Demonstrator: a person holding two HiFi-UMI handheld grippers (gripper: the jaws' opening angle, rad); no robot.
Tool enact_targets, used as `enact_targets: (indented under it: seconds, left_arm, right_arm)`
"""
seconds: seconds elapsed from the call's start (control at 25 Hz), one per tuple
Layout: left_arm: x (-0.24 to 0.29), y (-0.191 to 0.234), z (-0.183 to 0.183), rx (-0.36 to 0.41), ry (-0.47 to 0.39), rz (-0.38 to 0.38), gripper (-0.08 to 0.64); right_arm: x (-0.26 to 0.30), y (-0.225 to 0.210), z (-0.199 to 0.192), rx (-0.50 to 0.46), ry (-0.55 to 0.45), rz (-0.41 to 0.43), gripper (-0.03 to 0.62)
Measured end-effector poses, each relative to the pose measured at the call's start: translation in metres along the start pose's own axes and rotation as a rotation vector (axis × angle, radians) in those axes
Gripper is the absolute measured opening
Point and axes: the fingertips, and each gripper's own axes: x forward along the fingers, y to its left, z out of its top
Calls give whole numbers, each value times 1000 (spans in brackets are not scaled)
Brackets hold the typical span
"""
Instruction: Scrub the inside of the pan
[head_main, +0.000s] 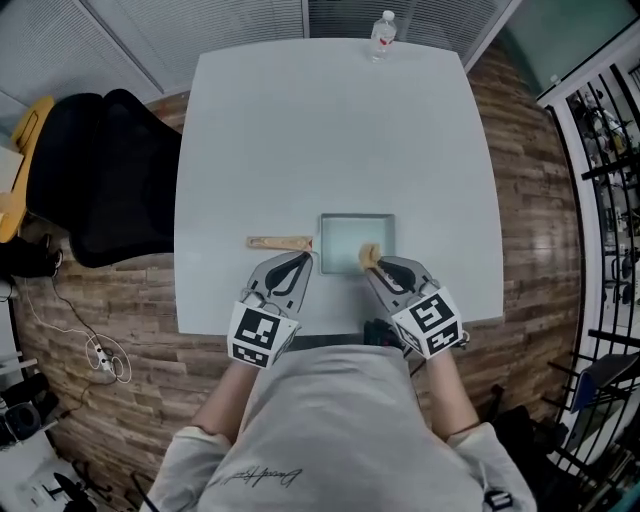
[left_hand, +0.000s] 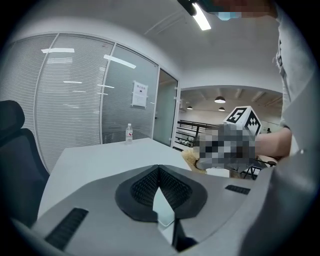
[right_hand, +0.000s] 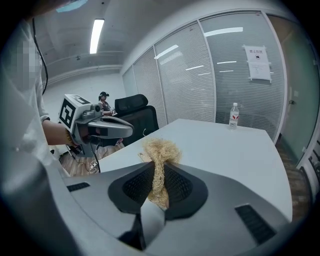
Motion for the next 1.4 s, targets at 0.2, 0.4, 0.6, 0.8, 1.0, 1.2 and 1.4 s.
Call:
enact_targets:
  seconds: [0.2,0.4,0.6,0.8,1.0,1.2,1.4]
  left_arm:
    - [5,6,-9,37,37,-44,11]
    - [9,14,-23,90,105,-107,11]
    - [15,21,-39,122,167,-152,11]
    - [25,30,-52,194,229,-208,11]
    - [30,32,-70,313,304,-281,12]
    - [39,33,-94,403,370,-355,36]
    - [45,36,-123,524,475,-439,122]
  right_arm:
    - [7,-5,-6,-2,32,-9,71]
    - [14,-10,-12,0,65,-8,71]
    - [21,-12,-19,7,93,5,71]
    - [29,-15,-25,1,122,17,71]
    - [33,-14,-33,-11,151,22,71]
    - [42,-15,-40,-18,176,28,71]
    - [52,-19,-43,-44,212,37,71]
